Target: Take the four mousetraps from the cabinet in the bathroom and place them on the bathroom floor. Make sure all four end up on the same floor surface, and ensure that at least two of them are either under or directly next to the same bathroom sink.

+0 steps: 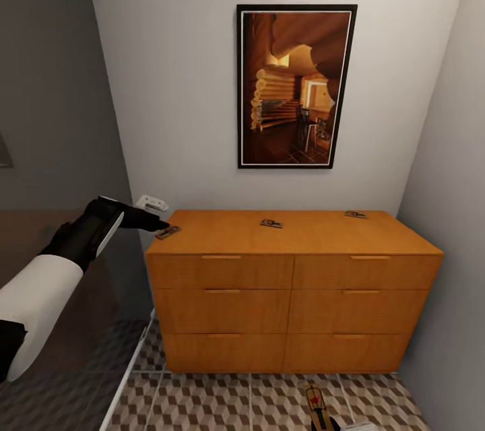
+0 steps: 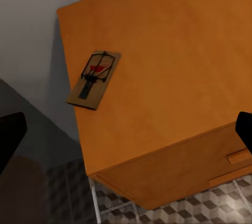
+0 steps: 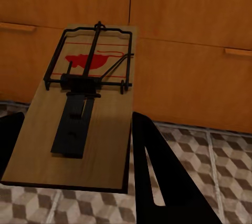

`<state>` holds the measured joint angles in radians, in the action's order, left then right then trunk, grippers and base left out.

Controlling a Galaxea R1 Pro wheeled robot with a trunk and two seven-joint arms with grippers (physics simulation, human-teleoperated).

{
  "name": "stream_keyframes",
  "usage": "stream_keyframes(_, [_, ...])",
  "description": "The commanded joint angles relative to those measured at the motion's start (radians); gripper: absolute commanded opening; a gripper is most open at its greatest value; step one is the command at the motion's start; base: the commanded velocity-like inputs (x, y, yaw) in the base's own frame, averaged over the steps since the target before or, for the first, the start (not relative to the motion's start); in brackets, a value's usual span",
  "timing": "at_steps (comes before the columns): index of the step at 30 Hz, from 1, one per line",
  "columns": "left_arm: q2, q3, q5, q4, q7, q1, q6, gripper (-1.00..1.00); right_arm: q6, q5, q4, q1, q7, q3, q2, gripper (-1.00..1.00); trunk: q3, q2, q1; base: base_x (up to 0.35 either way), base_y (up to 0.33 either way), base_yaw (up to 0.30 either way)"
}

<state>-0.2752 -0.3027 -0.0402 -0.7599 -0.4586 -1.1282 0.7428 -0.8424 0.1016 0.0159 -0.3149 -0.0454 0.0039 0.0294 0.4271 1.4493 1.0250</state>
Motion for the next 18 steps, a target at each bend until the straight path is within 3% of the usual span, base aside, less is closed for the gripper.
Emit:
stream_keyframes(1, [-0.001, -0.003, -0.004, -0.001, -0.005, -0.001, 0.003, 1.00, -0.003, 0.000, -0.001, -0.001, -0.005, -0.001, 0.001, -1.00, 0.001, 0.001, 0.000, 0.000, 0.036, 0.000])
stream_keyframes(11, [-0.001, -0.003, -0.004, 0.000, -0.005, -0.001, 0.003, 1.00, -0.003, 0.000, -0.001, -0.001, -0.005, -0.001, 0.000, -1.00, 0.001, 0.001, 0.000, 0.011, 0.008, 0.000])
stream_keyframes(18, [0.000, -0.004, -0.004, 0.013, -0.005, -0.001, 0.003, 1.00, -0.003, 0.000, -0.001, -0.001, -0.005, -0.001, 0.000, -1.00, 0.001, 0.001, 0.000, 0.210, 0.000, 0.000])
